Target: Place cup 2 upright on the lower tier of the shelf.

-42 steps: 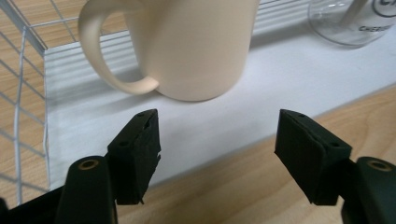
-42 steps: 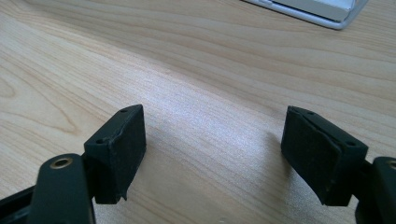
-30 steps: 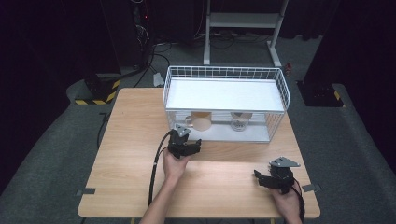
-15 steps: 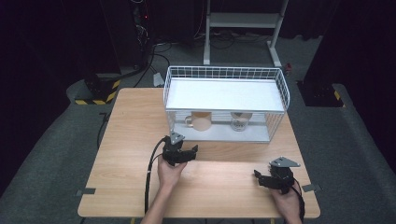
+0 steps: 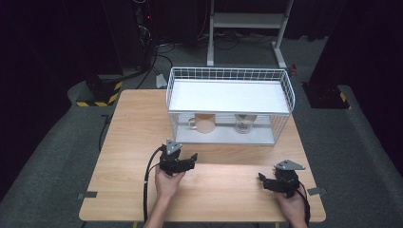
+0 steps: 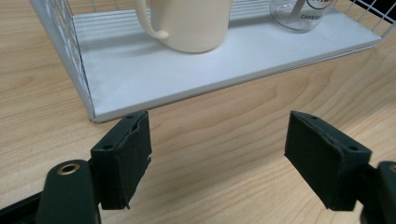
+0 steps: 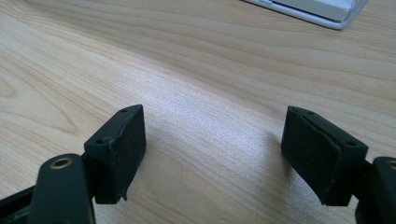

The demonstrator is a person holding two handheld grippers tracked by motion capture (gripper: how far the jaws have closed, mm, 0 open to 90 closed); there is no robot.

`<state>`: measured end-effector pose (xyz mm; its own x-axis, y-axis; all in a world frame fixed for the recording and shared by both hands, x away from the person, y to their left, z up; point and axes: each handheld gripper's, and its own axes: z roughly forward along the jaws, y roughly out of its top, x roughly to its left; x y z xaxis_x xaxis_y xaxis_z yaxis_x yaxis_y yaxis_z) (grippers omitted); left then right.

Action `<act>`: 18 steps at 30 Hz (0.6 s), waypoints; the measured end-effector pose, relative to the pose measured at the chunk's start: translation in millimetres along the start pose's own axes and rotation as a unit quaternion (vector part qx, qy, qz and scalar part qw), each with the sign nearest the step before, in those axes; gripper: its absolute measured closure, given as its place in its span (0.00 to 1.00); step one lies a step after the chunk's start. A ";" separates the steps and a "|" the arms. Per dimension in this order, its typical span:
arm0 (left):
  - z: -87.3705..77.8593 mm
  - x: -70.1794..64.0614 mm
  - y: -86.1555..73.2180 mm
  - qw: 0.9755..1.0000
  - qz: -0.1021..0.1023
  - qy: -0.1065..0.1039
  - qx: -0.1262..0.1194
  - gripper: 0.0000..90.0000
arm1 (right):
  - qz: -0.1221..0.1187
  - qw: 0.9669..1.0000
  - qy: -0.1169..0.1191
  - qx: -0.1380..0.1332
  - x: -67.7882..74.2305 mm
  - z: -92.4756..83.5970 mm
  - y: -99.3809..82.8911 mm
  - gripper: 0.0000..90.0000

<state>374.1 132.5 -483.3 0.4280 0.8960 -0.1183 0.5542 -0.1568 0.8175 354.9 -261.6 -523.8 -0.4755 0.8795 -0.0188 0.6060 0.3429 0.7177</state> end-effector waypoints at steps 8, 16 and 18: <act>-8.2 -0.2 -10.2 1.000 0.008 0.002 0.003 0.24 | 0.000 1.000 0.000 0.000 0.0 0.0 0.0 0.25; -13.7 3.3 -25.5 1.000 0.005 0.002 0.013 0.22 | 0.000 1.000 0.000 0.000 0.0 0.0 0.0 0.25; -14.3 4.0 -29.0 1.000 0.007 0.007 0.017 0.22 | 0.000 1.000 0.000 0.000 0.0 0.0 0.0 0.25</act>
<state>349.6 146.5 -499.4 0.4266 0.8990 -0.0985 0.5723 -0.1840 0.7991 354.9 -261.6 -523.8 -0.4753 0.8796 -0.0185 0.6064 0.3427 0.7175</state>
